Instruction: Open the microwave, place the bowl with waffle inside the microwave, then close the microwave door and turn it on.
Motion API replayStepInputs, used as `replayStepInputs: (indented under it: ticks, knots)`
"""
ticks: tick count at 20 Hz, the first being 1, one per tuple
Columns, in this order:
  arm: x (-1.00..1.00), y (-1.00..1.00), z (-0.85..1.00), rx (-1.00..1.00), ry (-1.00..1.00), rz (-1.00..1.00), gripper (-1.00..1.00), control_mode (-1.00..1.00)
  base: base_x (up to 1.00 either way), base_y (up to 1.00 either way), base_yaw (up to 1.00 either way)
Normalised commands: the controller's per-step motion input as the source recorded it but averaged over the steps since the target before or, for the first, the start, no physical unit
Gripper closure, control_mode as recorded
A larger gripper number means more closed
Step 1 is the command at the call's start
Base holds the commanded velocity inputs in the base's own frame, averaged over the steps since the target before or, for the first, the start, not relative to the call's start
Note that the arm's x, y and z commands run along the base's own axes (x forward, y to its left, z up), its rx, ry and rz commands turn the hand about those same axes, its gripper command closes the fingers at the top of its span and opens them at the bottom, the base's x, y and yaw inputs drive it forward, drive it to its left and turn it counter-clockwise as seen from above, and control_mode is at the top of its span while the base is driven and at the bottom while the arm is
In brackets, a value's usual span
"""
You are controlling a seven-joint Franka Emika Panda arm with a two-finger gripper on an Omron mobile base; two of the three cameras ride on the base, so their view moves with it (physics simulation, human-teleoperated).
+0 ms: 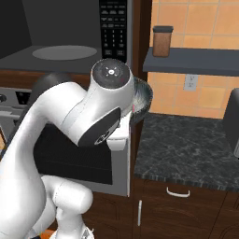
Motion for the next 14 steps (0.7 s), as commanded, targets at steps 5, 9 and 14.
replayStepInputs:
  ticks: [5, 9, 14]
  knots:
    - [-0.09, 0.97, 0.42, 0.04, 0.0, 0.0, 1.0, -1.0, 0.0, 0.0, 0.0]
    - [-0.11, 0.92, 0.46, 0.03, -0.01, -0.07, 1.0, -1.0, 0.0, 0.0, 0.0]
    - [0.12, 0.78, 0.19, 0.02, -0.09, -0.24, 1.0, -1.0, 0.0, 0.0, 0.0]
